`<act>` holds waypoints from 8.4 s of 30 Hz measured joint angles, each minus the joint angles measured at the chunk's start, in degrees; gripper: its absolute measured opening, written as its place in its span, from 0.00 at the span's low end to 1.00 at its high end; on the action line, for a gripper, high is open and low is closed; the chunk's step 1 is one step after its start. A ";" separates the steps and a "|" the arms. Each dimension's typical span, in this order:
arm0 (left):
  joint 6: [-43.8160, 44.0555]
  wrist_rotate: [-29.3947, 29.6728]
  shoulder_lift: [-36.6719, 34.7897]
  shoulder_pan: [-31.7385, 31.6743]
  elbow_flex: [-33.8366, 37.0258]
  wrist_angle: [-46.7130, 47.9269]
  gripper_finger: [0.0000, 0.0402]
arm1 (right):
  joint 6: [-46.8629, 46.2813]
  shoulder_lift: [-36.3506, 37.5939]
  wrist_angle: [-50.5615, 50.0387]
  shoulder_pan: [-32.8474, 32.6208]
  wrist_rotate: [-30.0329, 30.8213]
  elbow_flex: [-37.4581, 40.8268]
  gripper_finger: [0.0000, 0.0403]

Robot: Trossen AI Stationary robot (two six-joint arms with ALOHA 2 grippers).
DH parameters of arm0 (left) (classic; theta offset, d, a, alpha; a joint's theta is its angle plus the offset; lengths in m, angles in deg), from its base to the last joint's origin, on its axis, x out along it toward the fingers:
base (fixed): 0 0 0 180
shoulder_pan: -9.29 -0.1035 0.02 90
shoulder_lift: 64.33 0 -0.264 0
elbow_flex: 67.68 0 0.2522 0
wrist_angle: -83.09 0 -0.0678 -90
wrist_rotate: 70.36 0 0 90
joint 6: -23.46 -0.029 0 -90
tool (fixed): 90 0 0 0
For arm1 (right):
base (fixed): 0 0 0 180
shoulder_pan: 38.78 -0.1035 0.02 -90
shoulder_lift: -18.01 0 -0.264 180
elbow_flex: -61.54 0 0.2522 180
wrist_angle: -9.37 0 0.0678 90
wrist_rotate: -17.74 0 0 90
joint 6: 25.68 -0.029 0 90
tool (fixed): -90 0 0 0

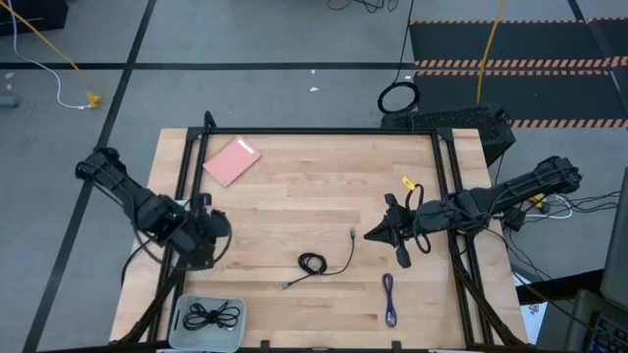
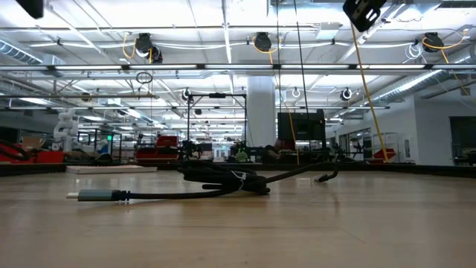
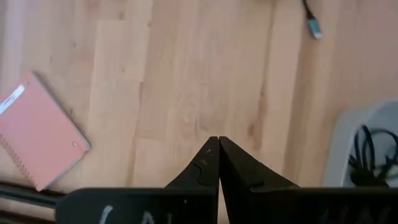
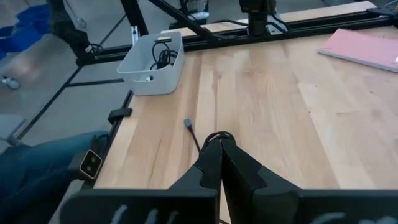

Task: Pick and place USB-C Cables
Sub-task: Put the black charger cable into the white bin

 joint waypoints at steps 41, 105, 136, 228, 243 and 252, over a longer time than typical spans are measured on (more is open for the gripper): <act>-9.28 26.40 5.57 -4.92 -0.02 -23.71 0.05 | 5.03 -32.52 -58.28 9.98 -3.94 -56.25 0.00; -7.86 26.47 6.55 -5.20 -0.02 -23.69 0.05 | 19.59 -51.39 -49.62 1.98 -9.78 -52.05 0.19; -7.83 26.47 6.53 -5.20 -0.02 -23.67 0.05 | 28.84 -66.34 -28.71 2.87 -15.67 -49.96 0.50; -42.37 12.74 22.44 -12.22 0.00 -63.62 0.49 | 14.04 -14.57 48.28 6.63 -11.16 3.04 0.13; -42.52 14.89 27.68 -17.33 -0.02 -69.20 0.61 | 13.82 -13.07 47.80 6.63 -10.97 3.04 0.13; -45.53 11.33 31.40 -18.00 0.06 -73.34 0.61 | 13.81 -13.07 50.32 6.63 -9.30 3.01 0.13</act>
